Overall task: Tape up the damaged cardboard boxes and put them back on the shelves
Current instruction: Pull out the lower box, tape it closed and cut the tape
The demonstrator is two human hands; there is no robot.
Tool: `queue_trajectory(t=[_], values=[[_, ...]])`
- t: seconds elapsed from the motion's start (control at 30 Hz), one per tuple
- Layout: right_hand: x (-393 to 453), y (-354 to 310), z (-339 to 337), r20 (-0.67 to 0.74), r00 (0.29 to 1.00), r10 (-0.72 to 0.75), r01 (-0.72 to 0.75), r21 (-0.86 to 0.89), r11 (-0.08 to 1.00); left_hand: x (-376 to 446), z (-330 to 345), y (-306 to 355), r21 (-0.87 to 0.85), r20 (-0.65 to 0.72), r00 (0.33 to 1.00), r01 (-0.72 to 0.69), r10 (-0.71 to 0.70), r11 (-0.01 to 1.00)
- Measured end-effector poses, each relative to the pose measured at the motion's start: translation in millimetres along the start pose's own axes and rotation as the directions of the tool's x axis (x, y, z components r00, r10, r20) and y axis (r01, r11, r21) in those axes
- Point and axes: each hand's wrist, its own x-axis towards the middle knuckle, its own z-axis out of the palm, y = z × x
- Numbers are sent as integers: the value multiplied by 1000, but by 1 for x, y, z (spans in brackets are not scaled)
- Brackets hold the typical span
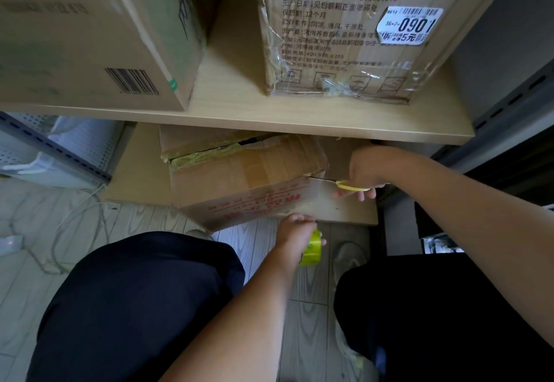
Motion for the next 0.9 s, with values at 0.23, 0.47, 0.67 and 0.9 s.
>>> queue_trajectory(t=[0.23,0.47,0.67,0.9], values=[[-23,13,4,-36,999,38,-35,77,996,-27,6,47,-146,-23,995,-94,92,985],[-97,-5,23,-227,973,28,27,237,971,-105,12,72,-176,90,989,-100,117,979],[-156,-44,77,-412,909,-62,185,265,946,-169,-3,63,60,19,924,-382,382,922],[-198,-67,74,-689,724,26,338,387,858,-229,-27,83,28,-70,830,-553,553,833]])
